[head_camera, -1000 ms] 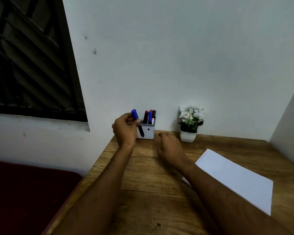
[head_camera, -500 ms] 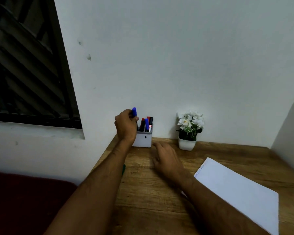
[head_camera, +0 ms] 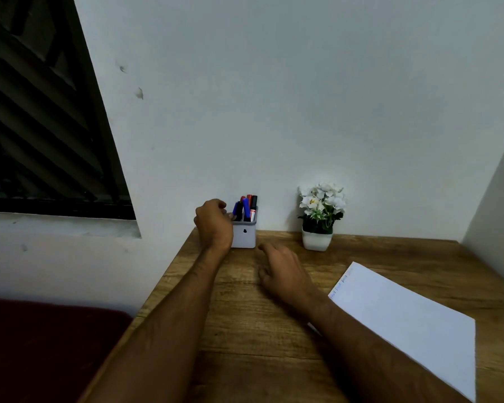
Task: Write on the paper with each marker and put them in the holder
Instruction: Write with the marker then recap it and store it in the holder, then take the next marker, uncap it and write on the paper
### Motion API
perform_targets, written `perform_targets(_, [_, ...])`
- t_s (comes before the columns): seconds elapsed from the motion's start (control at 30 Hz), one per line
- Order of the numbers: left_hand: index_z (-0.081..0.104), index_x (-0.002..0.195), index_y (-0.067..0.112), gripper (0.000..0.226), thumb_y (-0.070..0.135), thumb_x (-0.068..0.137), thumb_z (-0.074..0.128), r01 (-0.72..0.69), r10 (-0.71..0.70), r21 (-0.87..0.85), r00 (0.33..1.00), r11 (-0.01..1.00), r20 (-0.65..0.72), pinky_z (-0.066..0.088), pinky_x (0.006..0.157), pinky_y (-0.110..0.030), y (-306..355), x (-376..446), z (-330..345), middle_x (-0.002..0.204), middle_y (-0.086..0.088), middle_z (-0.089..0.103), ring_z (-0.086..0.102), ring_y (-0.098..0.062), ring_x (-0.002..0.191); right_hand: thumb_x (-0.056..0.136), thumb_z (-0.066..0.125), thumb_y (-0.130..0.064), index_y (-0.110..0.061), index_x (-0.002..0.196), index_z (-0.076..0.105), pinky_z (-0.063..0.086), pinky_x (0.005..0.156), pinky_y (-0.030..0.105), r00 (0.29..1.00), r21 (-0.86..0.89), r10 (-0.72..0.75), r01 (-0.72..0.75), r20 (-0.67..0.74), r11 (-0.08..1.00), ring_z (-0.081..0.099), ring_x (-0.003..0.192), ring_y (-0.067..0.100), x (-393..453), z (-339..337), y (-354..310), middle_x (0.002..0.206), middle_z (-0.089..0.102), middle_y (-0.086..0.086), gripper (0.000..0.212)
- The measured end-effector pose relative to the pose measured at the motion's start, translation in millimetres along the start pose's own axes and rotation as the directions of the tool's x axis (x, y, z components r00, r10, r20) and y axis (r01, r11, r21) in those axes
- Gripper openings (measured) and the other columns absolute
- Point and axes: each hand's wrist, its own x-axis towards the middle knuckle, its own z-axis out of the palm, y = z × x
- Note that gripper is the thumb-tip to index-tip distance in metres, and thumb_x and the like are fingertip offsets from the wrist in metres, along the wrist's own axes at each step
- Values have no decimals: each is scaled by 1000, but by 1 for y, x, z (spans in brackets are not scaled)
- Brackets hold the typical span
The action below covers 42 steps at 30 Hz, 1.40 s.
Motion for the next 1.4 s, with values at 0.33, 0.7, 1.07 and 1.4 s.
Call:
perform_targets(0.33, [74,106,13,27,14,80,81,31,-63,254,991,967,119,55,79,-31,-29,-39,-34,105,-8,73,69,-23,94,95,62,-19,-16,147,47,46,109,36,1000,32,17,-17,3,999,52,130,21,-17,2,-3,142,57,6,55])
perform_targets(0.7, [70,95,15,9,10,90,63,-171,-20,601,955,781,297,58,74,-34,-50,-82,-49,96,-6,67,63,-21,88,97,59,-19,-15,145,50,47,108,36,1000,61,16,-15,-13,998,52,127,20,-40,3,-12,137,60,5,49])
perform_targets(1.07, [74,87,20,7,18,81,74,-20,-148,410,915,912,375,60,80,-36,-32,-72,-33,96,-2,70,65,-19,88,94,71,-20,-14,135,63,55,90,27,988,250,149,-151,24,956,64,102,10,-48,-12,-15,114,71,-1,42])
perform_targets(1.4, [69,107,-1,25,-12,93,51,678,-316,-255,598,689,737,60,71,-32,19,-95,-40,103,-18,63,64,-23,84,92,76,-28,-9,94,73,62,66,39,932,478,314,-363,183,800,75,63,24,-50,-31,-11,74,77,8,20])
